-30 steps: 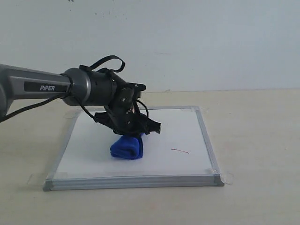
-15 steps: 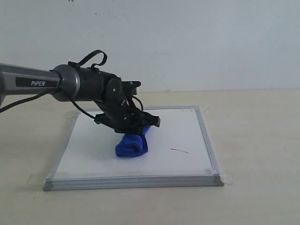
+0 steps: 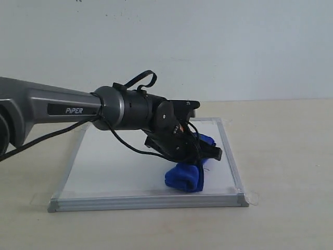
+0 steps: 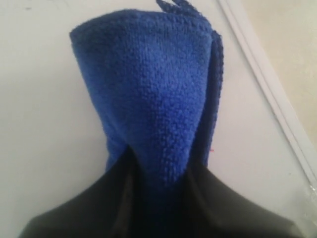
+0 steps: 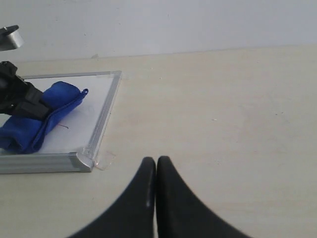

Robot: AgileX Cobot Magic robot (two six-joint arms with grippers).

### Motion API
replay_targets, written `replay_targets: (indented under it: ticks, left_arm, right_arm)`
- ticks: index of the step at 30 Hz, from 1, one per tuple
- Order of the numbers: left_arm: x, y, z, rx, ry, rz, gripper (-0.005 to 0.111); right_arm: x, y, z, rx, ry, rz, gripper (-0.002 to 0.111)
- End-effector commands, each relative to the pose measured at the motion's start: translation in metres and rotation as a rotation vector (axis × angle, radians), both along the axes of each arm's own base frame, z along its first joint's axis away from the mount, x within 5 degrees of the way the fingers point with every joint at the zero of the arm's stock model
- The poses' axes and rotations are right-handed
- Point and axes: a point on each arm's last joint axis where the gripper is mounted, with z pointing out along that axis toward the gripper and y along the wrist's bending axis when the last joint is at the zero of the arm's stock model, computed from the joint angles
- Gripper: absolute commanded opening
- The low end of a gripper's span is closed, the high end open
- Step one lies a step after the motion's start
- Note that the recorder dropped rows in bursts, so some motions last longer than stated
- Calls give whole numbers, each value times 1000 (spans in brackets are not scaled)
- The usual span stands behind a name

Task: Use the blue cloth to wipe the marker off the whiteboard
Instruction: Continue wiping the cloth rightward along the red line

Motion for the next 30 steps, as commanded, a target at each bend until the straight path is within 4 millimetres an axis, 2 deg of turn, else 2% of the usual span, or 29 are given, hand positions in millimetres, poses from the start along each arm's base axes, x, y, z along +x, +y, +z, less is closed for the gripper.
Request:
replay_targets:
  ticks: [1, 9, 11, 14, 21, 23, 26, 30]
  left_arm:
    - [-1, 4, -8, 33, 12, -21, 4]
    - [19, 65, -13, 172, 89, 161, 4]
    - [21, 75, -14, 196, 108, 205, 4]
    - [20, 70, -14, 166, 112, 215, 4]
    - [1, 14, -10, 69, 40, -31, 4]
    - [0, 11, -10, 92, 23, -66, 4]
    - [5, 24, -11, 163, 7, -66, 4]
    - [24, 71, -12, 221, 44, 129, 4]
  right_arm:
    - [0, 0, 1, 2, -12, -2, 0]
    - [0, 0, 1, 2, -12, -2, 0]
    - [0, 0, 1, 2, -12, -2, 0]
    - [0, 0, 1, 2, -12, -2, 0]
    - [0, 0, 1, 2, -12, -2, 0]
    - [0, 0, 1, 2, -12, -2, 0]
    - [0, 0, 1, 2, -12, -2, 0]
    - [0, 0, 1, 2, -12, -2, 0]
